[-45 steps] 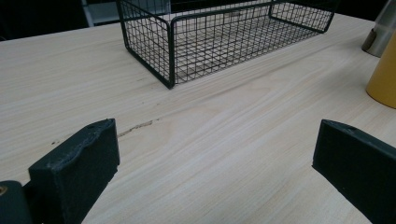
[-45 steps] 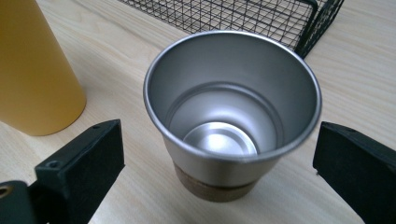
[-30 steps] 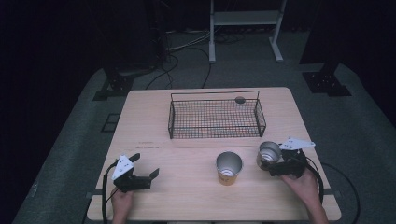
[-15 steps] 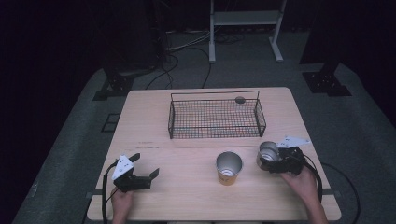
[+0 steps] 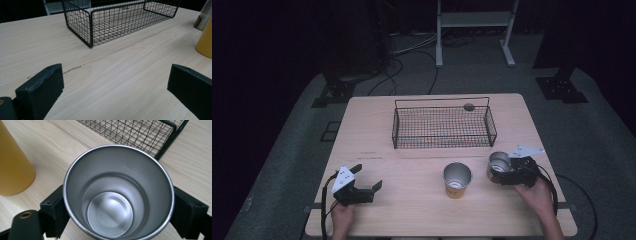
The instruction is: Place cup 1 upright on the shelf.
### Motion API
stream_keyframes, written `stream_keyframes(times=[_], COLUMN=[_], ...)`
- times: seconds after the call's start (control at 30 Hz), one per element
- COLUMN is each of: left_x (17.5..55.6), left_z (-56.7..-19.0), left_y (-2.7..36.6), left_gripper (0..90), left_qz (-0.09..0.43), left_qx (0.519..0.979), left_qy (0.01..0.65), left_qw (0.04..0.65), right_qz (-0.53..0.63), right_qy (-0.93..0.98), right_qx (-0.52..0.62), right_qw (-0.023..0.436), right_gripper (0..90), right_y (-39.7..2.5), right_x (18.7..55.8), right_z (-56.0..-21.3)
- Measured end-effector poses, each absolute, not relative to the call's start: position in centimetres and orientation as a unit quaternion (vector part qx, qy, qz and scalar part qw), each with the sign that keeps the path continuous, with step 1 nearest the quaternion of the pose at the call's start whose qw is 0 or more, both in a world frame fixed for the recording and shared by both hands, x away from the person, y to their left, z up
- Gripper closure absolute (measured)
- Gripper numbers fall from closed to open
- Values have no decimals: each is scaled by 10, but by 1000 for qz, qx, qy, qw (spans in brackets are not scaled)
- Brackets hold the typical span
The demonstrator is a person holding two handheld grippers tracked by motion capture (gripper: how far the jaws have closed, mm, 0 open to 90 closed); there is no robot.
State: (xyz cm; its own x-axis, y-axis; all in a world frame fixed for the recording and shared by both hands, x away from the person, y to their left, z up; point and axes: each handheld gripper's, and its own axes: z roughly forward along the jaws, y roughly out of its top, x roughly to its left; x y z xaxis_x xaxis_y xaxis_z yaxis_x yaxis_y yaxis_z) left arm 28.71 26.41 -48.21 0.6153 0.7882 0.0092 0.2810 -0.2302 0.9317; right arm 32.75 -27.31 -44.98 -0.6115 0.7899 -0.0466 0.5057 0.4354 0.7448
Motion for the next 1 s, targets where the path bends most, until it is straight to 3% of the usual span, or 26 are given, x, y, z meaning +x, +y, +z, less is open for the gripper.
stream_keyframes(times=[1.0], left_x=[287], left_z=[-482], left_y=[264], left_gripper=[0], left_qz=[250], left_qx=[743], left_qy=[359], left_qw=[507], right_qz=[380], right_qy=[845], right_qx=[338], right_qw=[167], right_gripper=[150], right_y=[-253], right_x=[339], right_z=[-390])
